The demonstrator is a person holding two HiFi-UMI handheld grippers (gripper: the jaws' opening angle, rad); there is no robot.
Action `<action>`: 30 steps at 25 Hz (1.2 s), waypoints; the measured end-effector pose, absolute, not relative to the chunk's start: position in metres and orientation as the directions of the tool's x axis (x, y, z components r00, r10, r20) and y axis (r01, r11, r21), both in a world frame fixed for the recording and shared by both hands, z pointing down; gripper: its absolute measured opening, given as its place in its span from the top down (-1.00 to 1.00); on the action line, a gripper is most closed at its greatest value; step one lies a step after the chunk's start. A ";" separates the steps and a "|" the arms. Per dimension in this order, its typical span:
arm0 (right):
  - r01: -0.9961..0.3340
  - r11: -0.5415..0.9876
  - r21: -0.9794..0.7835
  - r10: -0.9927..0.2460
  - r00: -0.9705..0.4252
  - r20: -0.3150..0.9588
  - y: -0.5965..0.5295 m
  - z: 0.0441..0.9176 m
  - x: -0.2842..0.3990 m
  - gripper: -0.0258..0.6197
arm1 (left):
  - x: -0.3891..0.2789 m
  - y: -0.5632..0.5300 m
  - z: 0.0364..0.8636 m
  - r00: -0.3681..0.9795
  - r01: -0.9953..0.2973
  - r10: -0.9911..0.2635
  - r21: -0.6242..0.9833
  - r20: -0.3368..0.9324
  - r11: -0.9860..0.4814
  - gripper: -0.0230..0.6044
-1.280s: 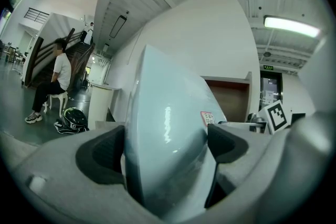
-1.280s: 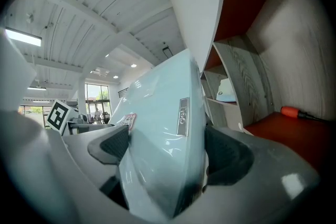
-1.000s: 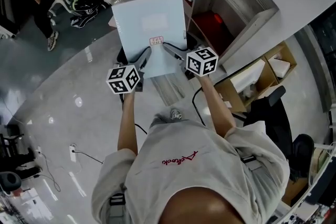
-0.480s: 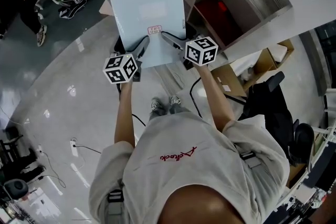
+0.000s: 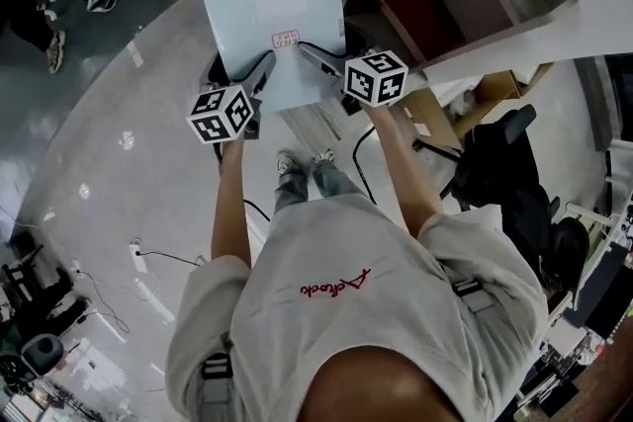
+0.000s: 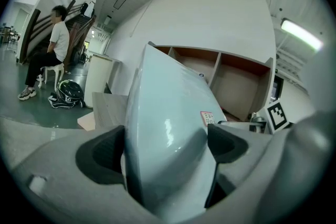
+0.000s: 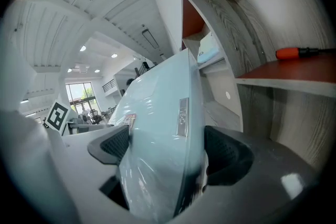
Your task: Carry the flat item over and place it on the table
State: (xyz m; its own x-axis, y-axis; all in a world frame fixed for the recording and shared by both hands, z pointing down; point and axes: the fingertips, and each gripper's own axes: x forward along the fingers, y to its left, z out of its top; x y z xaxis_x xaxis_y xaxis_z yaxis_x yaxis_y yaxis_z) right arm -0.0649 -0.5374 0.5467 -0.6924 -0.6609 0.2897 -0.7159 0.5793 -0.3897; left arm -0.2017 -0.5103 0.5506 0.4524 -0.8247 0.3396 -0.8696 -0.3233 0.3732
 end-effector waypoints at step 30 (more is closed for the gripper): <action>-0.754 0.400 -0.521 -0.517 -0.655 0.551 -0.533 0.735 -0.041 -0.53 | -0.176 -0.506 0.737 0.483 -0.847 -0.649 0.502 0.588 -0.175 -0.69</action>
